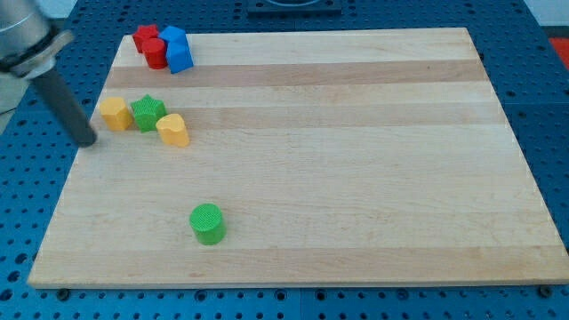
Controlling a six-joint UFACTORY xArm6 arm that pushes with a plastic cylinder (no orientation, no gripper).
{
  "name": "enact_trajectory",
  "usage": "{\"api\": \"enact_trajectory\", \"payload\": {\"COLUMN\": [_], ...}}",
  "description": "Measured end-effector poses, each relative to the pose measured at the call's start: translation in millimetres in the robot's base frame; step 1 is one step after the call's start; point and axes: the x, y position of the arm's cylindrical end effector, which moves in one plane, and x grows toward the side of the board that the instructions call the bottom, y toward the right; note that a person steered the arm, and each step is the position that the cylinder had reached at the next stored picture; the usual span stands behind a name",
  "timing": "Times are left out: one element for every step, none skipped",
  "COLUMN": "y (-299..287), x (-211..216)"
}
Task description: Move the green star to the right side of the heart
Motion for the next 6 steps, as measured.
{"api": "enact_trajectory", "payload": {"y": [56, 137, 180, 183, 158, 123], "x": [-46, -35, -4, -16, -51, -48]}}
